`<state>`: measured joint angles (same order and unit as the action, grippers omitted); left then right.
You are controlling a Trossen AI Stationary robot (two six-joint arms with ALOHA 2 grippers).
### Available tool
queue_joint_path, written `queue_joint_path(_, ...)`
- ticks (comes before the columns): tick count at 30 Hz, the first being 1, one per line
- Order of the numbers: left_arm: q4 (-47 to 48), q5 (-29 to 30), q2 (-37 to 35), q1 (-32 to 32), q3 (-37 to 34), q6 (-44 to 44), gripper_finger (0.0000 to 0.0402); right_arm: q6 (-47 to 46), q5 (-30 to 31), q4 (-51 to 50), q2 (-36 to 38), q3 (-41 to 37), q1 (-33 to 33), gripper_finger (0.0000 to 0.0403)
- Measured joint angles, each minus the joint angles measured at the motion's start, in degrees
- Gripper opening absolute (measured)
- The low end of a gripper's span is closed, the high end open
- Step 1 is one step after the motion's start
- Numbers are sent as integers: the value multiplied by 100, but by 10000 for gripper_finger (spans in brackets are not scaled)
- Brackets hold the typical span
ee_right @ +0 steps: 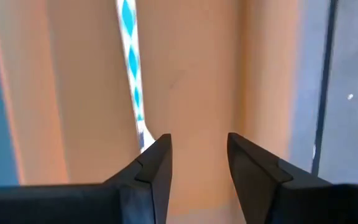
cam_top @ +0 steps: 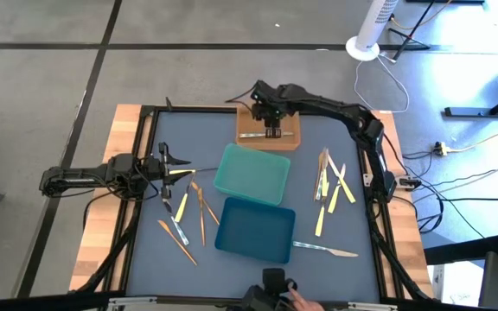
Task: Sort silverware by color (type)
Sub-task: Put the white and blue knife into the orange bin
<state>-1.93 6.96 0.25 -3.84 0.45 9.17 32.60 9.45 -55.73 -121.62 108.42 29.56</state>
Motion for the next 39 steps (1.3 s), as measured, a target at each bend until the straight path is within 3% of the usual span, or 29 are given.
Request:
queue_joint_path(6, 0, 0, 0, 0, 2, 0, 133, -401, -215, -1202, 0, 1181, 4, 143)
queue_joint_path(15, 0, -1, 2, -1, 2, 1, 133, -1369, -1456, -3086, 2, 2672, -97, 143)
queue_joint_path(39, 0, 0, 1, -1, 2, 2, 133, -2333, -1650, -3431, 1139, 2496, -2305, 143)
